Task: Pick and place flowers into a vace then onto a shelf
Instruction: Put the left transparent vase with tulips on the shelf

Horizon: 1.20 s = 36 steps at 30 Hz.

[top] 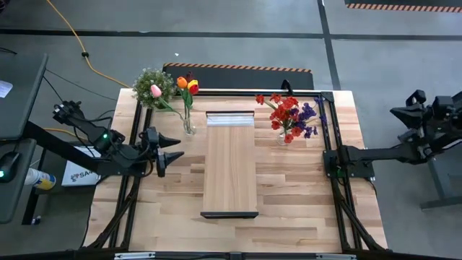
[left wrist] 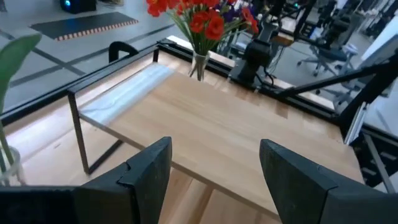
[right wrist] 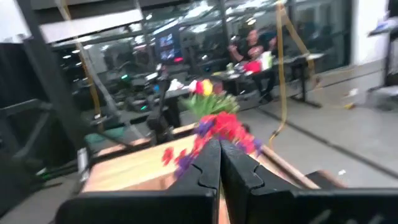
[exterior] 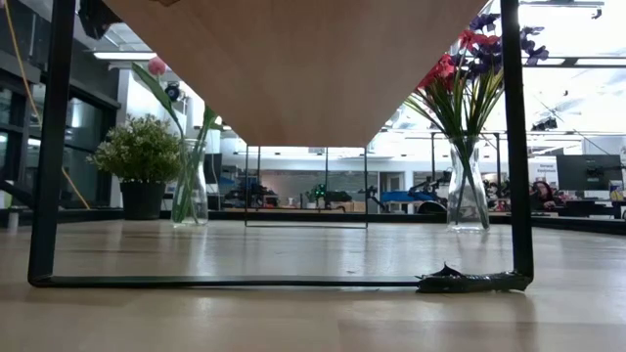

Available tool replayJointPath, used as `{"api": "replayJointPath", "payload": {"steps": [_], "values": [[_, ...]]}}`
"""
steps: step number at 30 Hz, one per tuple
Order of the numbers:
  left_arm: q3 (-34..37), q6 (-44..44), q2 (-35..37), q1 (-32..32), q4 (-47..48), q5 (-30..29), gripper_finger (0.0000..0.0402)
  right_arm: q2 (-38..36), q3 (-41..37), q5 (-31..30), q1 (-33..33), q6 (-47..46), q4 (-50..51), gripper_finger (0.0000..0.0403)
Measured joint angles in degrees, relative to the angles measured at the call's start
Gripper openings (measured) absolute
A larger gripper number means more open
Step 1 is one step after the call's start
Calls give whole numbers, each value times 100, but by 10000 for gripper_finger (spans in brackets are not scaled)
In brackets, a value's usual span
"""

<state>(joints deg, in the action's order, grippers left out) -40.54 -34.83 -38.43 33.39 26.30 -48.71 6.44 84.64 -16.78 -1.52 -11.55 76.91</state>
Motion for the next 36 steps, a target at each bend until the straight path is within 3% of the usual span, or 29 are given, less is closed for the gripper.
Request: {"api": "replayJointPath", "payload": {"steps": [14,25,36], "values": [[1281,233,994,0,-1068,-91,276,-585,-1095,1470,0,878,-309,2],[1803,459,1607,0,-1141,18,276,-580,-1267,1890,-2,1040,-852,4],[2276,461,2113,0,-1337,27,276,-601,-2111,2000,-2,919,-1398,6]]}}
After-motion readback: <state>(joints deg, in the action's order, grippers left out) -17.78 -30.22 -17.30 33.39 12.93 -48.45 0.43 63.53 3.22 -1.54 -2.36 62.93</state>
